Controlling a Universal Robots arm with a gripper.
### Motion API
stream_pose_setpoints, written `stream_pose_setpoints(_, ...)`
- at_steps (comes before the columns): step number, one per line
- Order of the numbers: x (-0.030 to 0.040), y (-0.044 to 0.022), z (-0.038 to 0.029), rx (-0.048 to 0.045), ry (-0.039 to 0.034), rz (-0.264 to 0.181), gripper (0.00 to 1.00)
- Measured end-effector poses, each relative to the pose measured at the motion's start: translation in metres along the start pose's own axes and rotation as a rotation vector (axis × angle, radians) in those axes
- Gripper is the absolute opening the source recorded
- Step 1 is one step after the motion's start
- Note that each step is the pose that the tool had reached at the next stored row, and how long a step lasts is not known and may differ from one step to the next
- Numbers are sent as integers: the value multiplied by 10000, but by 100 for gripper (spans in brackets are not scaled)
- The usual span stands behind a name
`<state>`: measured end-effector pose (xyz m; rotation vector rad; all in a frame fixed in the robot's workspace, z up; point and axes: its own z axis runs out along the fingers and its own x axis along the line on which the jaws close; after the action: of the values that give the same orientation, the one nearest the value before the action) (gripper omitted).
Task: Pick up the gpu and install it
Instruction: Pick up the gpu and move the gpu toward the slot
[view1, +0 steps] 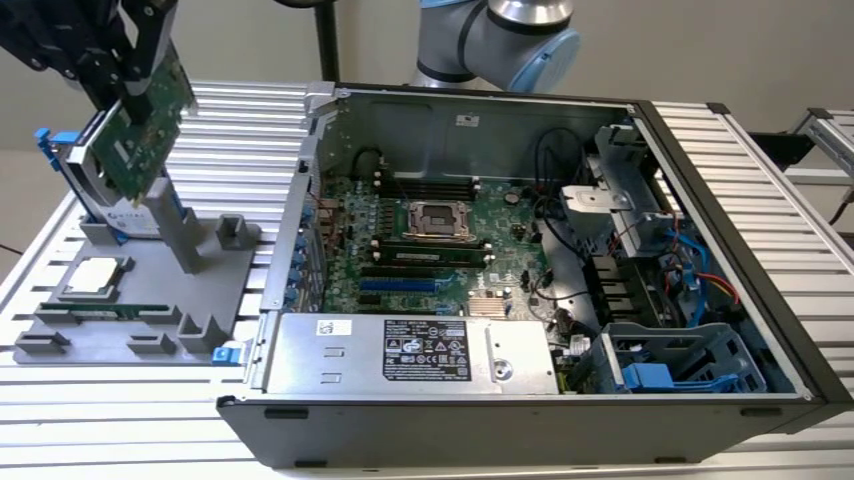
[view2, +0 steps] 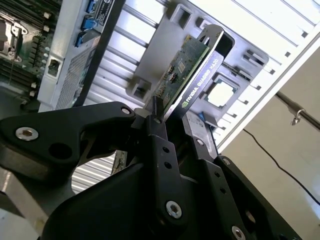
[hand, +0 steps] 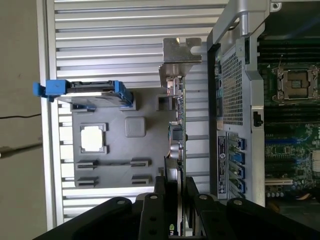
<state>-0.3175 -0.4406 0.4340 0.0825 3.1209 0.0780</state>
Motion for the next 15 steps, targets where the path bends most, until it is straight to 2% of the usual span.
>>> stream_pose_setpoints(6, -7, 1, -3, 1, 2, -1, 0)
stream_pose_setpoints(15, -100, 5, 0, 0, 0, -1, 0)
